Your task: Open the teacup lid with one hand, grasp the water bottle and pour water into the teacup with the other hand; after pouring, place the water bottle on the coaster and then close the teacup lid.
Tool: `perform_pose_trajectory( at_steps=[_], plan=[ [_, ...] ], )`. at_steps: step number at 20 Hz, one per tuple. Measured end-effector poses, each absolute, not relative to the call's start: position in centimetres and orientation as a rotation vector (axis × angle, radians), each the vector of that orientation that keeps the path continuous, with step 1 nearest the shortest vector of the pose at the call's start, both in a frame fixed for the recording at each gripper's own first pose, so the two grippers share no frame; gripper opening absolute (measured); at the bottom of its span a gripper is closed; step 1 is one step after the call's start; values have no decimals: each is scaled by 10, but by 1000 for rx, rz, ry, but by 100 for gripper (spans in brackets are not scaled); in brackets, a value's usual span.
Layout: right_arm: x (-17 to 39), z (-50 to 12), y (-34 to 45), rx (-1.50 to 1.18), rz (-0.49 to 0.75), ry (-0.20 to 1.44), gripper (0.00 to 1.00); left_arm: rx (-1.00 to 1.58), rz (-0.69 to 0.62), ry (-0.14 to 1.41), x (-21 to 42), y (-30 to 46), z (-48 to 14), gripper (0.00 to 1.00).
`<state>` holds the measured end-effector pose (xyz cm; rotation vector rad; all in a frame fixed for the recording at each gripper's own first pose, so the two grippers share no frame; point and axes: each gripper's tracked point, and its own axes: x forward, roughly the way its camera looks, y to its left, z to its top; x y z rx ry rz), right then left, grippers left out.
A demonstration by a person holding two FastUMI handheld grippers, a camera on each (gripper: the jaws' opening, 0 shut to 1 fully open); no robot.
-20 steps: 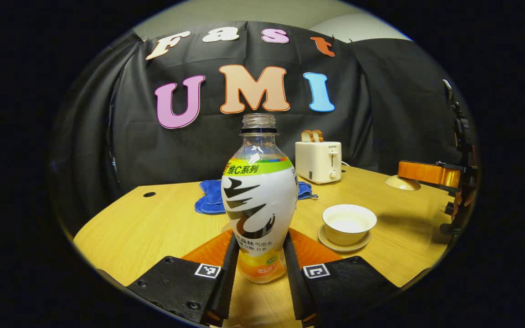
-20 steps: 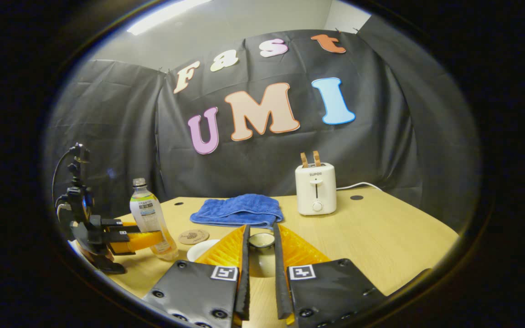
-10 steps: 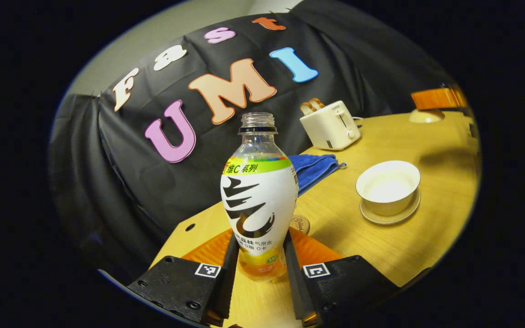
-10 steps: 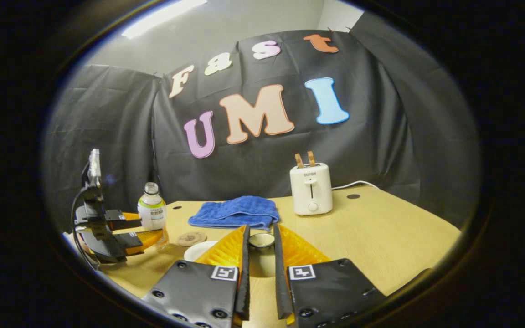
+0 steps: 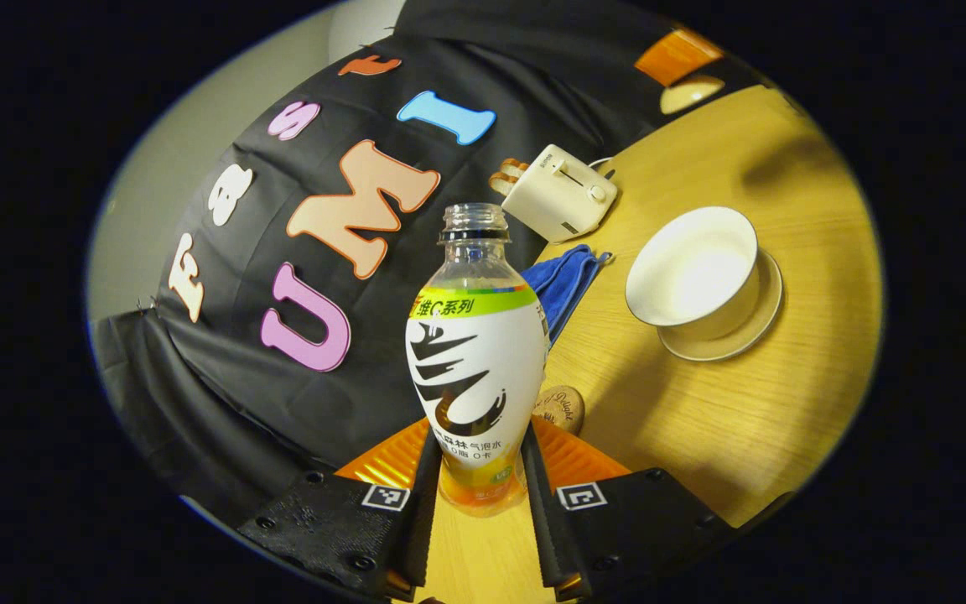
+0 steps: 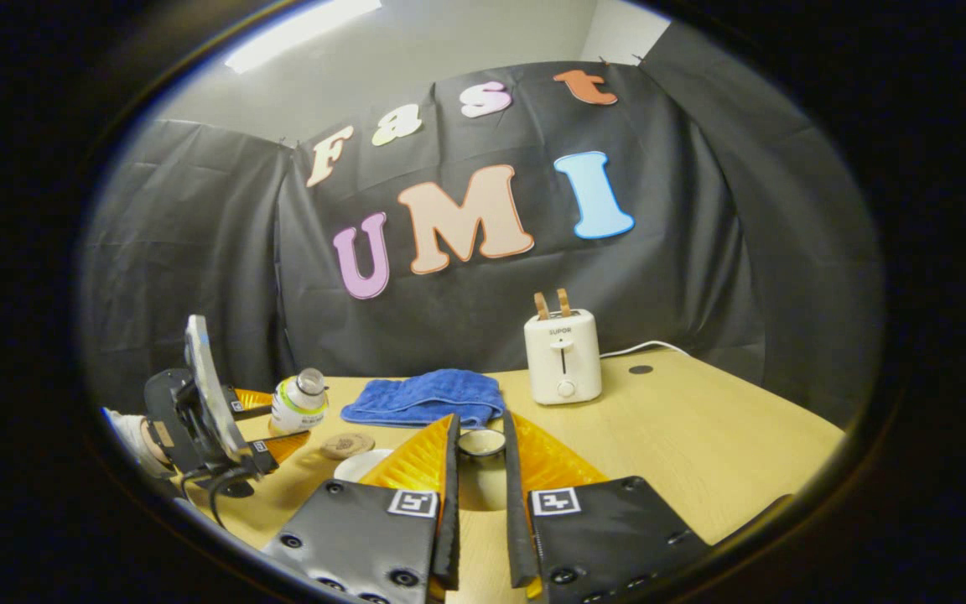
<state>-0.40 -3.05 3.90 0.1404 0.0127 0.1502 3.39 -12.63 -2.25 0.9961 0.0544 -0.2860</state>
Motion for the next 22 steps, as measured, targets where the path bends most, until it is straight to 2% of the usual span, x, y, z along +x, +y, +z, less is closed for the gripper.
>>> perform_pose_trajectory(
  at_steps=[12,22],
  plan=[
    [-8,44,-35,131,139,0,25,1451,-265,6,37,-120,-15,49],
    [-9,41,-34,108,138,8,25,1676,-309,30,37,-120,-13,49]
  ],
)
